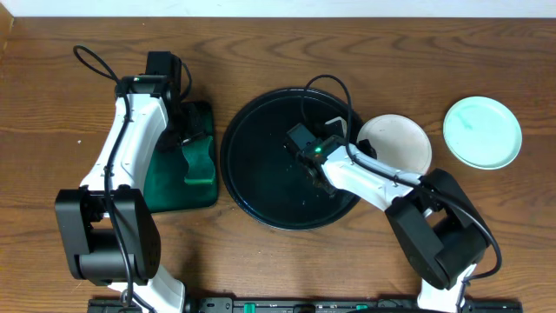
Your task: Clean dirty plates on tray and stack at the side
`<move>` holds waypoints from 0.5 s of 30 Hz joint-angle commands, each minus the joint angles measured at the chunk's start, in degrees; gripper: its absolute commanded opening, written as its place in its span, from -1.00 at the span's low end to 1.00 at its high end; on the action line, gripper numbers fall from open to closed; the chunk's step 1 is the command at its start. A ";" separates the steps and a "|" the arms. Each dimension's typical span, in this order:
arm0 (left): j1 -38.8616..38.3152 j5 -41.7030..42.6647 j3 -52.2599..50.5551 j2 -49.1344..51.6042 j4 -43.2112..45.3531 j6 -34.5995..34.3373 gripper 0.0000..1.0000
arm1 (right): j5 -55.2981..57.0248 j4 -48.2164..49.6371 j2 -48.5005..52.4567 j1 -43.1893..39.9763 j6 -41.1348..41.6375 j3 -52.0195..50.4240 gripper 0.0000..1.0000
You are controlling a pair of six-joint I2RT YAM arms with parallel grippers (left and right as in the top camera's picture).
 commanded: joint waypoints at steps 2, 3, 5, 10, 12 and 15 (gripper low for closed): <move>0.42 -0.46 -0.61 0.63 0.35 0.33 0.16 | 6.99 -0.04 0.74 -0.66 -0.85 0.37 0.78; 0.39 -0.46 -0.61 0.63 0.39 0.33 0.16 | 7.63 -0.07 0.74 -0.66 -0.85 0.37 0.77; 0.39 -0.46 -0.61 0.63 0.42 0.33 0.16 | 8.11 -0.09 0.74 -0.70 -0.85 0.37 0.77; 0.39 -0.46 -0.61 0.63 0.44 0.33 0.16 | 8.31 -0.50 0.83 -0.90 -1.46 0.35 0.74; 0.39 -0.46 -0.61 0.63 0.46 0.33 0.16 | 8.28 -0.50 0.83 -1.05 -1.90 0.35 0.69; 0.39 -0.46 -0.61 0.63 0.66 0.31 0.16 | 8.28 -0.79 1.05 -1.53 -1.90 0.33 0.61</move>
